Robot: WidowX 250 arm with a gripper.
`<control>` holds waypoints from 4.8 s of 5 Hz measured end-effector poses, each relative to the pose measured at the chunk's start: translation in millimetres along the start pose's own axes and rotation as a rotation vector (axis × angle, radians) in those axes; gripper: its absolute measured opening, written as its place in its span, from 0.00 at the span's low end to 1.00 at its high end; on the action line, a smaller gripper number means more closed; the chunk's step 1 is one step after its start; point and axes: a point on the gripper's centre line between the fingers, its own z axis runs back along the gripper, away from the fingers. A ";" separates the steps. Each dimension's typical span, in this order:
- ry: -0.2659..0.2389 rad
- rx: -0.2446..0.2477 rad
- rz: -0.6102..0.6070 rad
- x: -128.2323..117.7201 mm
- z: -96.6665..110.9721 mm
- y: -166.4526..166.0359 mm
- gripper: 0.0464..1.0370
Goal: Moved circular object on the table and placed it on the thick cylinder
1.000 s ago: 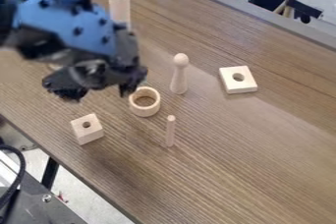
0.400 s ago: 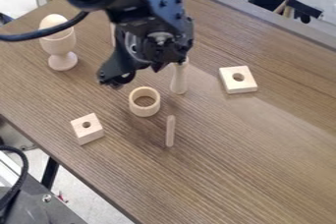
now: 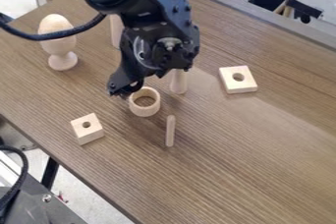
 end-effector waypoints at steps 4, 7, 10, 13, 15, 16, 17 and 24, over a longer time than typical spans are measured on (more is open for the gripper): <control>0.072 0.052 0.049 -19.3 -7.4 12.5 0.69; -0.022 0.089 -0.090 3.4 14.2 13.7 0.69; -0.167 -0.142 -0.155 60.3 57.5 -25.2 0.68; -0.162 -0.188 -0.093 106.6 39.2 -38.0 0.69; -0.157 -0.203 -0.058 127.0 29.3 -45.9 0.68; -0.149 -0.191 -0.053 129.7 23.1 -42.9 0.68; -0.142 -0.194 -0.052 130.7 19.2 -44.6 0.68; -0.102 -0.198 -0.022 143.2 -0.3 -56.7 0.68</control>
